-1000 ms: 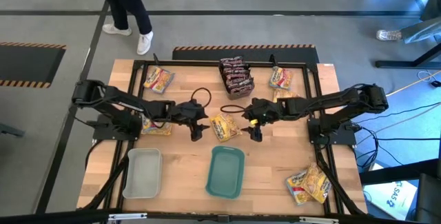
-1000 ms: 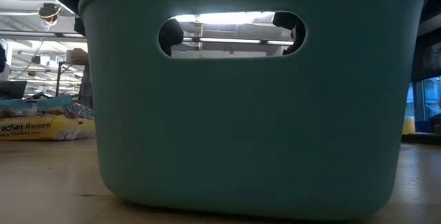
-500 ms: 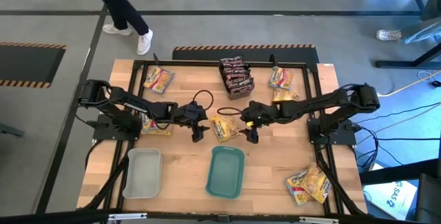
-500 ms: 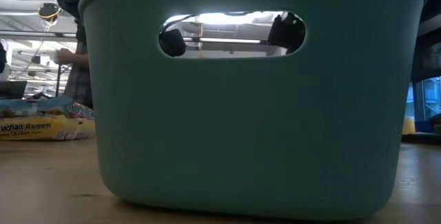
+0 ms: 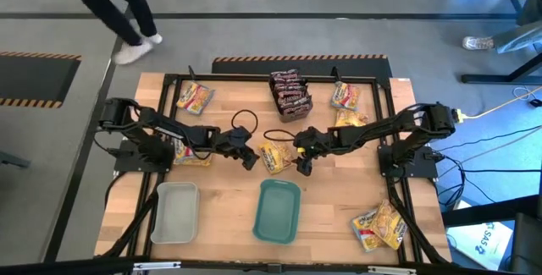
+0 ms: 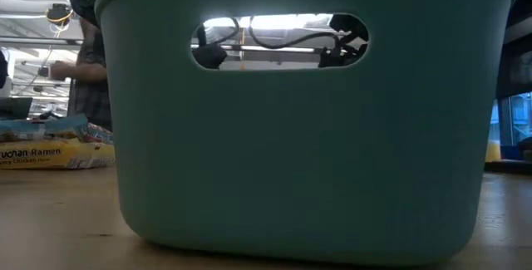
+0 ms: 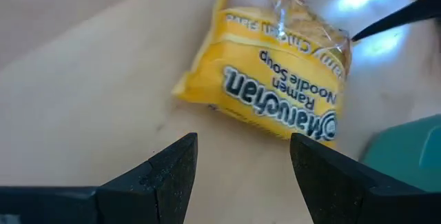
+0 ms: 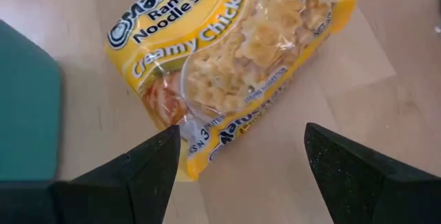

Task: Sort Maruchan noodles
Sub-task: Put the yellow noodle pack into the green bin

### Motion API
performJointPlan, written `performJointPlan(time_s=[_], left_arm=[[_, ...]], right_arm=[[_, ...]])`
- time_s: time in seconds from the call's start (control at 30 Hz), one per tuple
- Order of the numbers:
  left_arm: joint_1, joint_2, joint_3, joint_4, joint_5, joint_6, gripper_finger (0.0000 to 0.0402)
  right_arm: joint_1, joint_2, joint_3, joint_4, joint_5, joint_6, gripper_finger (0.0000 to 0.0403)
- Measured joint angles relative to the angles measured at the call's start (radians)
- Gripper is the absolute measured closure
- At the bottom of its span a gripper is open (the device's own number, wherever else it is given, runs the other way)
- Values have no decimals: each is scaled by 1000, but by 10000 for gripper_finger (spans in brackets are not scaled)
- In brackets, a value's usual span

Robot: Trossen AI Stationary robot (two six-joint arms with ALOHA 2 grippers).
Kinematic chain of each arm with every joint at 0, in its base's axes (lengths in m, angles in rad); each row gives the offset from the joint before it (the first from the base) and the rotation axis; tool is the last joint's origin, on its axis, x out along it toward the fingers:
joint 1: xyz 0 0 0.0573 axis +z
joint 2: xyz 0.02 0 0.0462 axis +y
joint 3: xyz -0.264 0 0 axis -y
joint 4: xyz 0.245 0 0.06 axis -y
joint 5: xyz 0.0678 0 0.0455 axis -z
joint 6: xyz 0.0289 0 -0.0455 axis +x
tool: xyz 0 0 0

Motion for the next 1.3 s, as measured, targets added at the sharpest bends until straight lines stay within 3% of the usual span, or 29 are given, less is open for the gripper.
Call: performJointPlan(time_s=[0.4,0.83,1.0,1.3], left_arm=[[-16,103,-2,84,-30,-84,176],[155,114,-4,166,-72,97,176],[205,63,-3,162,-23,172,176],[206,-109,-2,-101,145,190,176]], right_arm=[[0,90,0,106,-30,-27,111],[0,148,-3,307,-53,-31,111],[2,147,-2,354,-44,-78,111],[-1,109,3,210,0,-87,111]])
